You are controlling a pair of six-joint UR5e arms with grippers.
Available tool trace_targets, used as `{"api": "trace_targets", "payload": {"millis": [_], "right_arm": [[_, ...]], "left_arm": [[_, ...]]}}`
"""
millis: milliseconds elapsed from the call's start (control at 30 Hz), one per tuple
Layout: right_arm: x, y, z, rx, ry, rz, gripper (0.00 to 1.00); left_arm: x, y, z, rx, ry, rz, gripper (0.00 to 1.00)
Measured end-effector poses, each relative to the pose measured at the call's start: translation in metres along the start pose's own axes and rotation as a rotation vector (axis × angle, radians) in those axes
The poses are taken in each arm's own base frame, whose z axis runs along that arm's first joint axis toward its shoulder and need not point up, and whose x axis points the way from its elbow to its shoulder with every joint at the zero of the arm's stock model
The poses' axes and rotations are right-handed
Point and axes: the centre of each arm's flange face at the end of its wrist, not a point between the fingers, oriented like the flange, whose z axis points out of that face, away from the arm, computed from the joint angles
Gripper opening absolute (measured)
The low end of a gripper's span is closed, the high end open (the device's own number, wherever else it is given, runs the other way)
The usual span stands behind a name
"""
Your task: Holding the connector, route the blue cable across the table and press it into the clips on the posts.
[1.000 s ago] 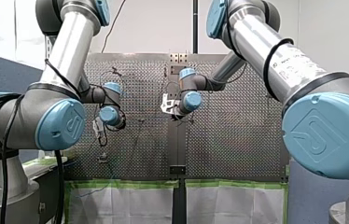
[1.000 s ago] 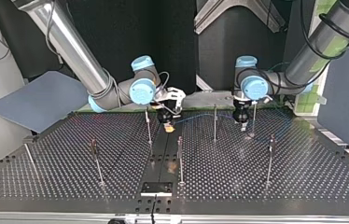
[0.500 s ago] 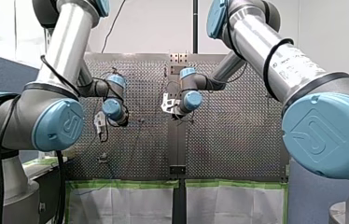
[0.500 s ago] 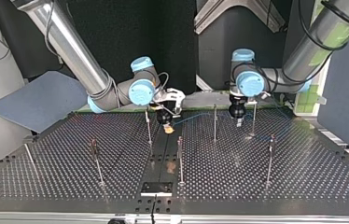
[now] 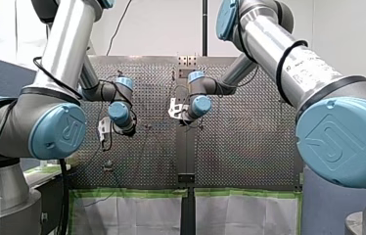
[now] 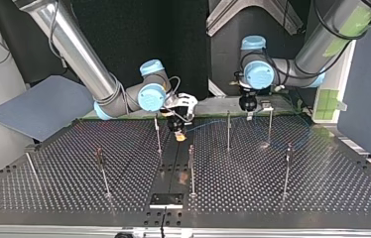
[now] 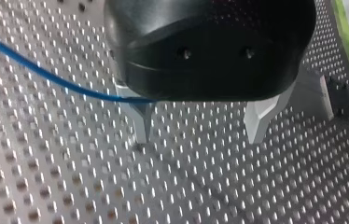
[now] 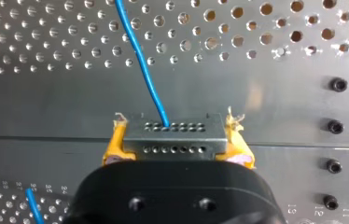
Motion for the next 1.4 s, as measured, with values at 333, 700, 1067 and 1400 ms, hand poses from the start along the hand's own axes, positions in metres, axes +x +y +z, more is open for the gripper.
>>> {"api": "trace_targets", "payload": {"millis": [333,700,1067,1400], "right_arm": [[0.0,0.004,0.001,-0.004,-0.002,0.004,0.0],[0.001,0.009,0.001,-0.008,-0.004,0.006,0.0],[0.001,0.01,0.001,-0.009,-0.005,0.009,0.0],[0.001,0.012,0.002,-0.012,-0.007,0.011,0.0]], "left_arm": [[-0.001,-0.034,-0.03,0.085,-0.022,-0.02,1.0],[0.017,-0.067,-0.055,0.13,-0.007,-0.012,1.0],[0.022,-0.096,-0.068,0.188,-0.065,-0.03,1.0],[0.005,-0.111,-0.048,0.188,-0.107,-0.06,1.0]]}}
